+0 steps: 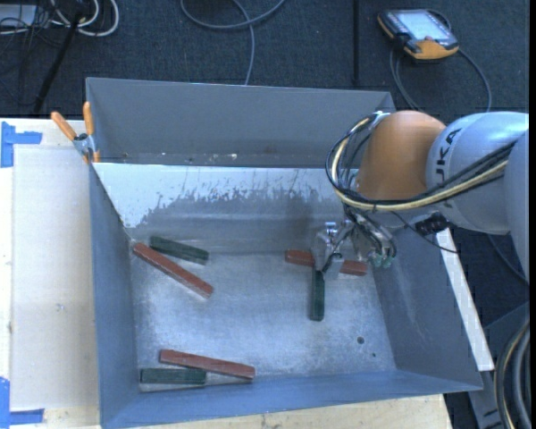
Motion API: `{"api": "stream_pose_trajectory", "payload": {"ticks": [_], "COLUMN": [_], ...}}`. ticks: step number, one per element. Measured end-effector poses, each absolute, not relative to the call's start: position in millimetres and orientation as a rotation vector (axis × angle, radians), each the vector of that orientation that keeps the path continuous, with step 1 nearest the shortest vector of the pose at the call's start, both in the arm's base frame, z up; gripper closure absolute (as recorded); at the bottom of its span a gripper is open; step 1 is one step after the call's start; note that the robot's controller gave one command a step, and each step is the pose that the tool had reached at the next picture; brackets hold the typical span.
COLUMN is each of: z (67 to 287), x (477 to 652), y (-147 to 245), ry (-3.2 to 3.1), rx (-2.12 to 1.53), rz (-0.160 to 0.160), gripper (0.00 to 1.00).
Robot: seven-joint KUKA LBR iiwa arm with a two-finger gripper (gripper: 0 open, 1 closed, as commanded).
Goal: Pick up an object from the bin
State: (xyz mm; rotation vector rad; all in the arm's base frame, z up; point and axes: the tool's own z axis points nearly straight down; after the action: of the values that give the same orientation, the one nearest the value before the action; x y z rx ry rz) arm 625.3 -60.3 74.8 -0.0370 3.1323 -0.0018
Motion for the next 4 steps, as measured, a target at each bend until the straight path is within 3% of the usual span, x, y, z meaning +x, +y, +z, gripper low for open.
{"api": "stream_pose_trajectory", "payload": {"ticks": [1, 2, 3, 4], "z": [71.4, 74.1, 70.9, 70.9], "x": [623.3, 625.6, 623.0, 623.0], "y": [-59.7, -59.8, -59.6, -59.6], "ry": [3.137, 3.129, 3.138, 3.138], "rx": [-0.037, -0.036, -0.036, -0.036], "rz": [0.000, 0.000, 0.001, 0.001], "gripper": [0.00, 1.00, 0.00, 0.00]}}
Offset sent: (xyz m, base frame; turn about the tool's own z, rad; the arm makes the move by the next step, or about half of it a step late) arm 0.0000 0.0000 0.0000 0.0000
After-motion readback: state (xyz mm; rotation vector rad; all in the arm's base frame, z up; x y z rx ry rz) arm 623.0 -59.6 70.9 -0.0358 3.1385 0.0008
